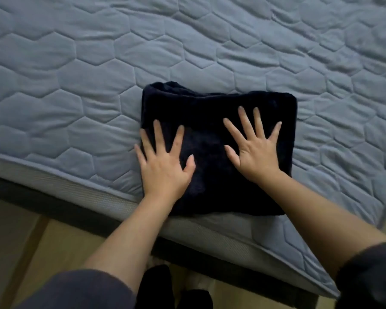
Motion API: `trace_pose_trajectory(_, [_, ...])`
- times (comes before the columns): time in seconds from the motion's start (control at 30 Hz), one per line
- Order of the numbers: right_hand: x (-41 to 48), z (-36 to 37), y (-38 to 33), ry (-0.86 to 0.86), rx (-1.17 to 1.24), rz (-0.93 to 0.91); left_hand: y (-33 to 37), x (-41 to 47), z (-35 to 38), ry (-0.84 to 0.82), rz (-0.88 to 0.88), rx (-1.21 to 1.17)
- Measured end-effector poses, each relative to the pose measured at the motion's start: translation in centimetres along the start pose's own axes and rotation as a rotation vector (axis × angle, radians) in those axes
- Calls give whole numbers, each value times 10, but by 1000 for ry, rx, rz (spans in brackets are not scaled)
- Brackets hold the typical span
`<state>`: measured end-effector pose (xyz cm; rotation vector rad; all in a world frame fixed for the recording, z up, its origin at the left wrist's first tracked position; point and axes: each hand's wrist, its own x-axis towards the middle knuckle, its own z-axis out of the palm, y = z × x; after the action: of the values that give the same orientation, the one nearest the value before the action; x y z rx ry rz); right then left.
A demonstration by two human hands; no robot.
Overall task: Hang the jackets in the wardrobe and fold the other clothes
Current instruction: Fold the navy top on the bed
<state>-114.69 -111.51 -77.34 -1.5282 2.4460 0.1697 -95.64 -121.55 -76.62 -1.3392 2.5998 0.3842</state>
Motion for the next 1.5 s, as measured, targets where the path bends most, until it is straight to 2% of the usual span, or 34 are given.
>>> trace_pose_trajectory(0.17, [8,23,18,50,95,132,3,6,16,44,-67,-4])
trace_pose_trajectory(0.23, [2,20,24,57,181,329,3,6,7,39,-156,-132])
trace_pose_trajectory(0.3, [-12,15,35,47,390,568,-8,5,-4,69,-221,-428])
trace_pose_trajectory(0.33, [-23,12,41,59,520,610,-16,6,-9,82,-247,-627])
trace_pose_trajectory(0.4, [-45,3,50,106,804,562,-36,5,-17,19,-388,-994])
trace_pose_trajectory(0.43, [-54,-4,52,115,898,547,-43,4,-21,-80,-477,-1141])
trace_pose_trajectory(0.47, [-60,-11,52,107,906,542,-49,5,-24,-204,-537,-1233])
trace_pose_trajectory(0.53, [-62,-23,45,75,657,528,-52,9,-34,-407,-564,-1296])
trace_pose_trajectory(0.6, [-62,-41,26,71,432,448,-44,16,-48,-464,-587,-1295])
trace_pose_trajectory(0.67, [-64,-65,-1,92,465,341,-29,23,-74,-412,-609,-1278])
trace_pose_trajectory(0.73, [-65,-97,-28,76,717,321,-11,23,-112,-270,-509,-1217])
trace_pose_trajectory(0.83, [-66,-167,-60,-63,1273,483,21,-2,-186,-53,-239,-880])
trace_pose_trajectory(0.9, [-69,-225,-73,-188,1684,553,39,-29,-233,-23,-32,-747])
trace_pose_trajectory(0.97, [-80,-284,-80,-261,1940,515,48,-54,-276,-86,168,-733])
trace_pose_trajectory(1.07, [-109,-360,-90,-262,1987,452,42,-86,-336,-162,405,-755])
trace_pose_trajectory(1.17, [-139,-414,-105,-204,1968,404,28,-120,-391,-134,499,-792])
trace_pose_trajectory(1.3, [-169,-463,-126,-131,1858,461,23,-175,-443,-80,551,-803])
trace_pose_trajectory(1.4, [-193,-480,-133,-173,1787,506,22,-224,-464,-32,538,-796])
trace_pose_trajectory(1.5, [-224,-490,-137,-203,1723,467,14,-279,-477,-10,497,-863])
